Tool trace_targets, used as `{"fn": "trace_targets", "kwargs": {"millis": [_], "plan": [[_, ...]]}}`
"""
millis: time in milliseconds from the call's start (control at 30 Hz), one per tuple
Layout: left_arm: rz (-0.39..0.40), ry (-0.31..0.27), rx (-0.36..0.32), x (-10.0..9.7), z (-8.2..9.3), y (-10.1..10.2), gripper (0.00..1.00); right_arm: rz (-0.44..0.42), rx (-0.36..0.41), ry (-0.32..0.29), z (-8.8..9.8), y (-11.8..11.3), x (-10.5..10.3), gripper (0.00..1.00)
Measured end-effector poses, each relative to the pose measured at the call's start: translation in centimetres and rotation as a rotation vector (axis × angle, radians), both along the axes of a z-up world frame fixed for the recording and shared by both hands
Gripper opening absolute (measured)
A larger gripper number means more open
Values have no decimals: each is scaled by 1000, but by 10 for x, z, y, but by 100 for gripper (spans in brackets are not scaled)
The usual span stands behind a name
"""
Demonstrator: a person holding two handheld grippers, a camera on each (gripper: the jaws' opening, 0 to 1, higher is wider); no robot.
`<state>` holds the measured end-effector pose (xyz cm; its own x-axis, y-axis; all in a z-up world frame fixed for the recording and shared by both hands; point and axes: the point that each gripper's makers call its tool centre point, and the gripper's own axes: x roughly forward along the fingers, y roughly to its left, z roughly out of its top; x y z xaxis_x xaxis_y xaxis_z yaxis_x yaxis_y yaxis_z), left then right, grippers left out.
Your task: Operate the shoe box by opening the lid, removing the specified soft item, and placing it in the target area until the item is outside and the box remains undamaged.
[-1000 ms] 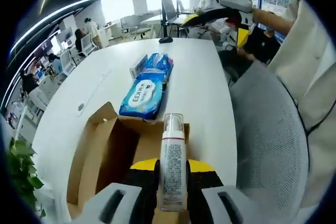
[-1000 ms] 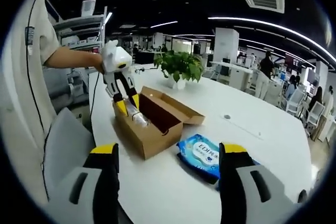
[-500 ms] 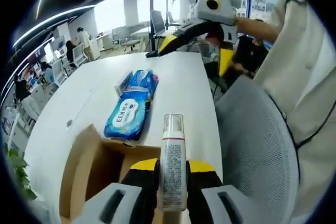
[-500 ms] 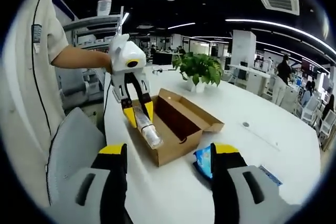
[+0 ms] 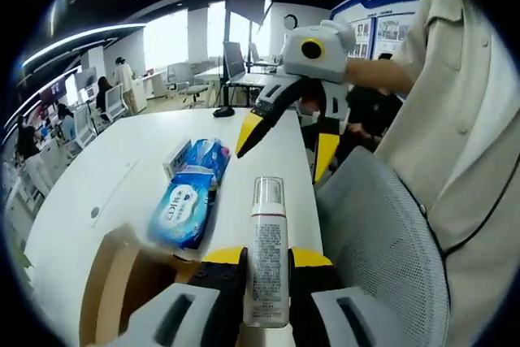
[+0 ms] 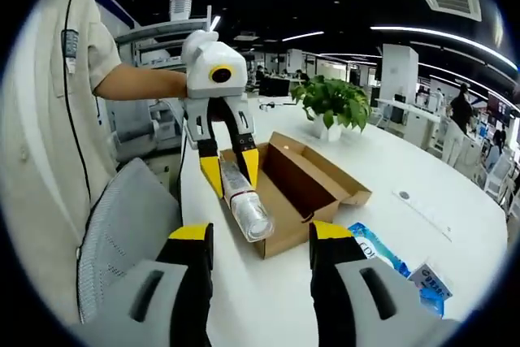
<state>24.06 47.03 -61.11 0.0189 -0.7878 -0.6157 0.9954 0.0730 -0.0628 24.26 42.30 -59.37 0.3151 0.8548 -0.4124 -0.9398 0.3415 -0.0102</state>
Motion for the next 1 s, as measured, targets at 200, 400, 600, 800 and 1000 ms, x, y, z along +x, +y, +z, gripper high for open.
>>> {"fn": "trace_targets", "kwargs": {"millis": [200,400,600,800,1000], "plan": [[-13,14,-77,-5,13,-3,19,46,19,4,3,9,-4,33],[-27,18,-130,-9,20,-6,19,78,54,11,9,15,-8,27],[-40,16,-154,-11,22,-10,19,105,55,9,9,19,-9,21],[-63,2,-133,-12,15,-10,19,138,40,-2,10,21,-13,19],[-73,-11,-98,-13,5,-10,20,184,3,-25,10,25,-20,17]]}}
